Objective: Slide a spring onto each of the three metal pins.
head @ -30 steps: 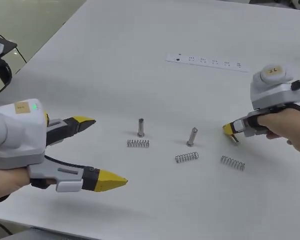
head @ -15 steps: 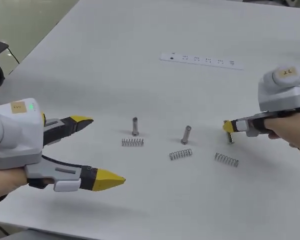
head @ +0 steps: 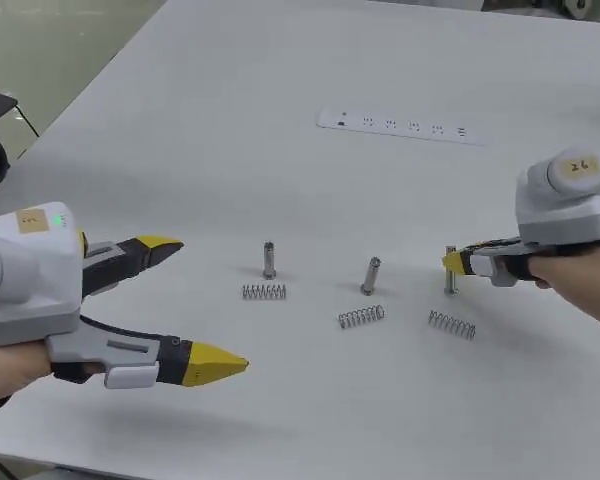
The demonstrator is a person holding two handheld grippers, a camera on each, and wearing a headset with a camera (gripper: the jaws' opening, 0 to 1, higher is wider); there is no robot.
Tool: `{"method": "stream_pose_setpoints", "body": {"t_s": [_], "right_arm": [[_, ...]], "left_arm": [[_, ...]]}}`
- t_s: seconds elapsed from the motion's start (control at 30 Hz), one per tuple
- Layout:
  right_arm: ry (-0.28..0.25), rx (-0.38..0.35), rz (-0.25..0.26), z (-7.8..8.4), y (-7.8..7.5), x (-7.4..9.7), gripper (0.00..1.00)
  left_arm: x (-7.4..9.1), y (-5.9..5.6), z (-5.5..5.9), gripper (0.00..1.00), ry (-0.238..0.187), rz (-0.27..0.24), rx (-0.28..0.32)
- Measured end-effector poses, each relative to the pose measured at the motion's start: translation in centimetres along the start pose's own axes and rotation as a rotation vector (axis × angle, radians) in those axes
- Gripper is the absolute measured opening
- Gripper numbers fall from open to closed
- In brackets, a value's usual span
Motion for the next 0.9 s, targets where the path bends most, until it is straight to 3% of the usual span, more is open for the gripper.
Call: {"method": "stream_pose_setpoints", "body": {"t_s": [0.2, 0.9], "right_arm": [[-0.016, 0.019, 0.006, 0.41, 0.15, 0.47, 0.05], [0.004, 0.094, 0.004, 0.94, 0.75, 1.07, 0.06]], "left_arm": [[0.08, 0.1, -0.05, 0.96, -0.002, -0.003, -0.001], [-0.02, 0.0, 0.07, 0.96, -0.012, 0.002, 0.002]]}}
Point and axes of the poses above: the centre of the closed fingertips' face, and the gripper's own axes: x roughly backward along the fingers, y roughly to its left, z roughly out of its underside, the point moved 9 cm from there along x, roughly backward along the fingers
